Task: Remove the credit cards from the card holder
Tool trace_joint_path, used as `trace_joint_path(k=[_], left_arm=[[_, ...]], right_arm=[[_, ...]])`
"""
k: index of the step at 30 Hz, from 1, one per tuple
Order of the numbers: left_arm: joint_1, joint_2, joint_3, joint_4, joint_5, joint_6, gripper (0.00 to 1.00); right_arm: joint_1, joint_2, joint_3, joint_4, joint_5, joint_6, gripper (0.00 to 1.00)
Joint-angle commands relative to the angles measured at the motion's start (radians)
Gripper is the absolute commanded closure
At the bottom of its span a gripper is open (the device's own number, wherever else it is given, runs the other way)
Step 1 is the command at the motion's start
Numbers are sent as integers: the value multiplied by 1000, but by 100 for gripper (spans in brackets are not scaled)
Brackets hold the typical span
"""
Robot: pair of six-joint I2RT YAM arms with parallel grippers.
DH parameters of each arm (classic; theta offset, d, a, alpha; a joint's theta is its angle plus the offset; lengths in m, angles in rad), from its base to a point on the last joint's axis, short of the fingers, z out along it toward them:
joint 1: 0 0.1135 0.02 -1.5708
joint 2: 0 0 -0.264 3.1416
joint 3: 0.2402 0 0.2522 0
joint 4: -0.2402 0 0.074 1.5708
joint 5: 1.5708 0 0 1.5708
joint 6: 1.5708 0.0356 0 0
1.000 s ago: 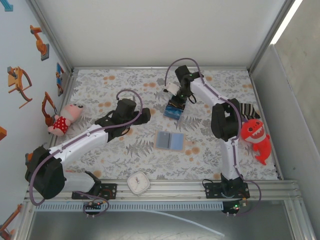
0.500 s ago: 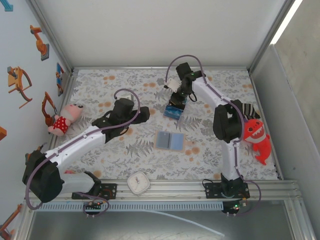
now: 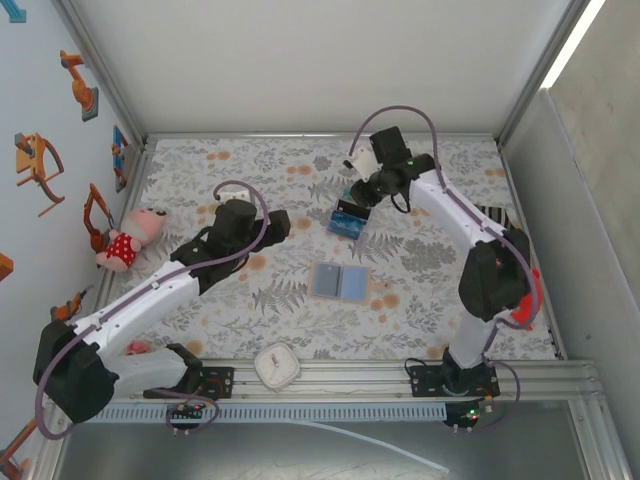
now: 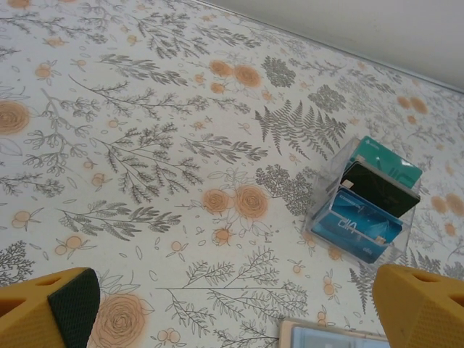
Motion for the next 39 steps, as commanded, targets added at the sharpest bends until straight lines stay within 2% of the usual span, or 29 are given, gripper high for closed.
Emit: trace_joint_path(k=[1,8,14,21,25,39], left_arm=[[5,-37,-33,52,-68,-47,3],[8,-72,-84,92,-127,-70,3],[18,-105,-134,110,-160,-89,3],[42,-169,-202,64,-198,-101,3],[58,-201,-240,61,-194,-112,3],[84,-162,-229,37,-170,-116,3]], right_arm=[[57,-84,-90,49,96,169,65],[232,-181,-222,2,291,392,65],[348,-163,-285,-23,341,595,65],[473,-58,-280,-72,380,785,61],[507,5,-268,-78,354,828,52],[535,138,-207,-60,322,828,53]])
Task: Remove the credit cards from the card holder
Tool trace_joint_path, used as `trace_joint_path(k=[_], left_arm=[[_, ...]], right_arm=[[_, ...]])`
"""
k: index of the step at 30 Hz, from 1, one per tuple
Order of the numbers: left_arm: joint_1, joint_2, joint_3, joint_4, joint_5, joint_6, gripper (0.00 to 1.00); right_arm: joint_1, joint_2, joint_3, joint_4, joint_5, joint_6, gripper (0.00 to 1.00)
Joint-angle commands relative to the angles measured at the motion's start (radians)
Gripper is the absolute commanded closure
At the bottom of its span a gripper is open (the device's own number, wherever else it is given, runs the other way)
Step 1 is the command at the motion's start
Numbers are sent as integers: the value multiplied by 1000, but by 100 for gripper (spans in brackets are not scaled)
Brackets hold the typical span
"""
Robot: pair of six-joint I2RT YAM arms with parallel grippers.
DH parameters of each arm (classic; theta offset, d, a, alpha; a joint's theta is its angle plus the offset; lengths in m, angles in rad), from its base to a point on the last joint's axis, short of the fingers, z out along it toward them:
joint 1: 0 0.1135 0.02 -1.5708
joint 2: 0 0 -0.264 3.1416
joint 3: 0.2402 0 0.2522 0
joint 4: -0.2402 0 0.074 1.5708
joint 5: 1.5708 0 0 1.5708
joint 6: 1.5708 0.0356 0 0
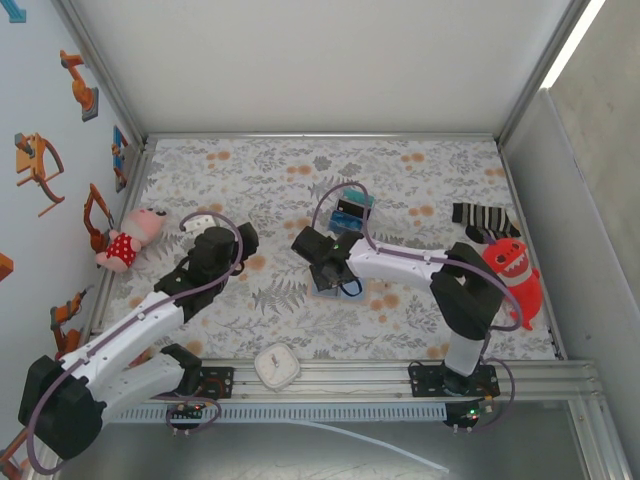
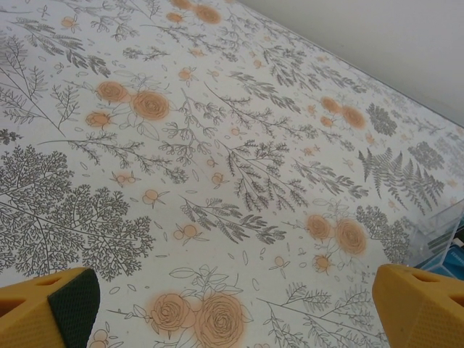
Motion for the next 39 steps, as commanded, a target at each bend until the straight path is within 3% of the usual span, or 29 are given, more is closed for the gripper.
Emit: trace_joint_path(k=[1,24,39], left_arm=[[5,14,19,-23,1,-13,3],[19,29,20,-42,27,-30,3],[19,44,49,-35,58,6,3]], right_arm=[[14,31,39,5,-11,14,53],[15,107,14,75,-76,51,53],[13,83,-58,97,-106,72,65]])
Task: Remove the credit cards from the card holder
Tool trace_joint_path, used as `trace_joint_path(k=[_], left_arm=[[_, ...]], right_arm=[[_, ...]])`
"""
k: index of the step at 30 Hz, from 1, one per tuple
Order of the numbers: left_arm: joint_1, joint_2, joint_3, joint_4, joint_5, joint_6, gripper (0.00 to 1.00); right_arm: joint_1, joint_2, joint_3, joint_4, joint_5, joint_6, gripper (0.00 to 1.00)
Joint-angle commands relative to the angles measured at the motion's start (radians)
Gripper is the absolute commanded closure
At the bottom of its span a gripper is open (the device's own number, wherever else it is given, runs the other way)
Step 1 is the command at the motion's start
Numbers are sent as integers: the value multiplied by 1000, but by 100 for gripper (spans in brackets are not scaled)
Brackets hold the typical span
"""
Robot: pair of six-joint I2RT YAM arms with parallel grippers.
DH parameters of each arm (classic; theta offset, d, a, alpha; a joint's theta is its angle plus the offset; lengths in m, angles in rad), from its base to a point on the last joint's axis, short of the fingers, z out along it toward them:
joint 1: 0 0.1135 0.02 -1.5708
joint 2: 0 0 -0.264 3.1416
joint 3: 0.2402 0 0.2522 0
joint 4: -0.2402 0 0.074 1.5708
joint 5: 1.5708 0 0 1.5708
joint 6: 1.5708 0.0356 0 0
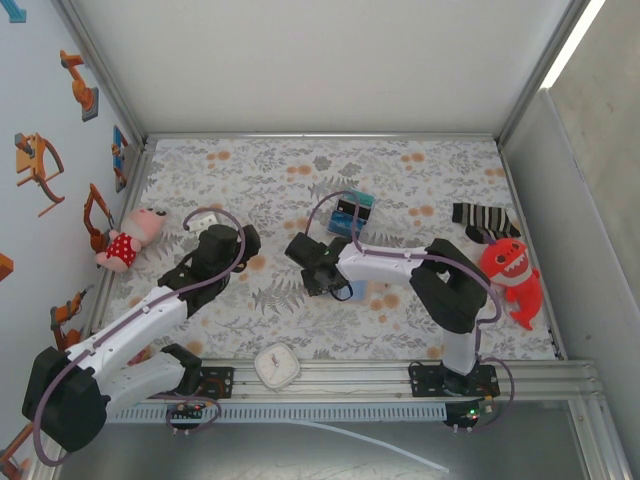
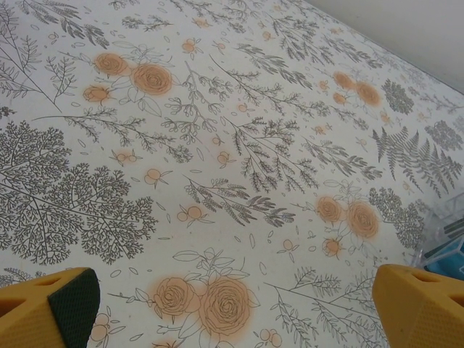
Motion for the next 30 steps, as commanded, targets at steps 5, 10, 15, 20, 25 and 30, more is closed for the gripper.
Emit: trace_joint_path(k=[5,10,15,20,25,30], left_arm=[[7,-6,34,-8,19,28,3],[6,-16,36,-7,34,42,3],[1,-27,46,-12,43,52,3],[-19,-36,48,-10,22,50,3],[-29,-23,58,-10,18,50,3],[-39,-9,83,-20,5,66,3]], right_arm=[[-4,-32,-60,-2,-32,13,67],[-17,-87,-112,76,-92,6,74],[-20,-124,-149,158,-169,-46,81],[-20,-129,-151,152,-208,-88,82],[-18,-143,-134,91,-144,-87,82],[-19,-148,-114,69,-122,-84,82]])
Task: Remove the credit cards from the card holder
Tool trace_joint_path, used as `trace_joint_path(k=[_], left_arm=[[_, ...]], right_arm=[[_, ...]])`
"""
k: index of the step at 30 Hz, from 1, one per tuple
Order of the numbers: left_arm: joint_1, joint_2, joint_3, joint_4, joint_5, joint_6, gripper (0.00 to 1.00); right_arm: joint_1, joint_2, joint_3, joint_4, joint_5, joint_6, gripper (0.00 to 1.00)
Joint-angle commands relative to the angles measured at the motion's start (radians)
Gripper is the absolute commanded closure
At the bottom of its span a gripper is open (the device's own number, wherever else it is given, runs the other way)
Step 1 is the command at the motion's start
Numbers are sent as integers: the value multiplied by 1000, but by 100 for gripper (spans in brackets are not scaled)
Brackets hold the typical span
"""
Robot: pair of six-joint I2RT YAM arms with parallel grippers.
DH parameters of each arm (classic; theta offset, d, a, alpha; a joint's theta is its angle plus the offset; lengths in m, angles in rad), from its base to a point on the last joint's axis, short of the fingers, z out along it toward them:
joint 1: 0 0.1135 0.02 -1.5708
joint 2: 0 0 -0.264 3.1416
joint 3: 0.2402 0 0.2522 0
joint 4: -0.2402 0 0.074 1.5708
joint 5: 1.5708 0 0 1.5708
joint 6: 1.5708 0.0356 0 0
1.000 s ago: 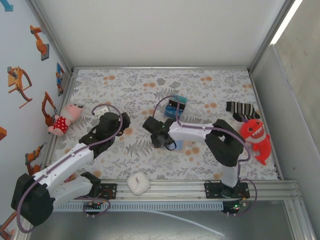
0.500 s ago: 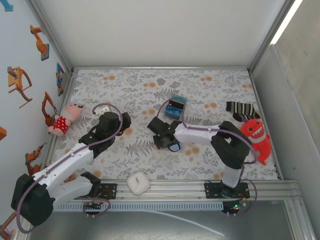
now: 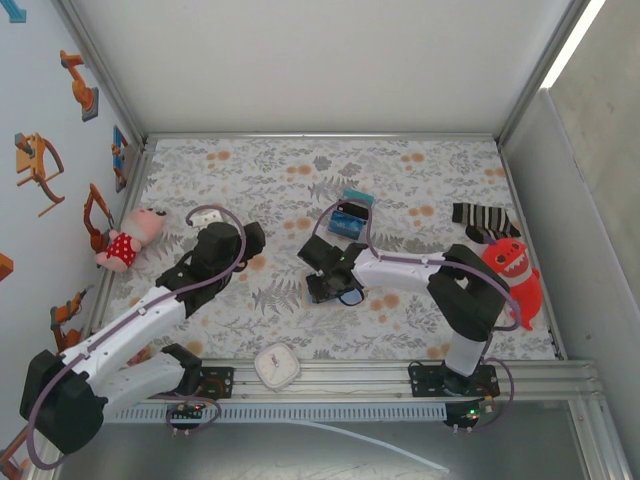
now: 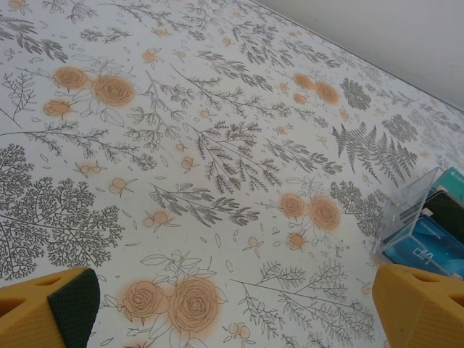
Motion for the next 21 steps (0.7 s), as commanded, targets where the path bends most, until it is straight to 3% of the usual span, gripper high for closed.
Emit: trace_joint_path(k=[1,10,21], left_arm=[[-14,9,50,-20,-28,35,3],[-51,47,85,-31,-59,68,3],[-85,88,116,-41,-78,96,3]], right_arm=[[2,-36,31,-42,45,-5,82],[0,-65,50,-113,140,9,75],[-24,-138,-7,-149,219,56,74]])
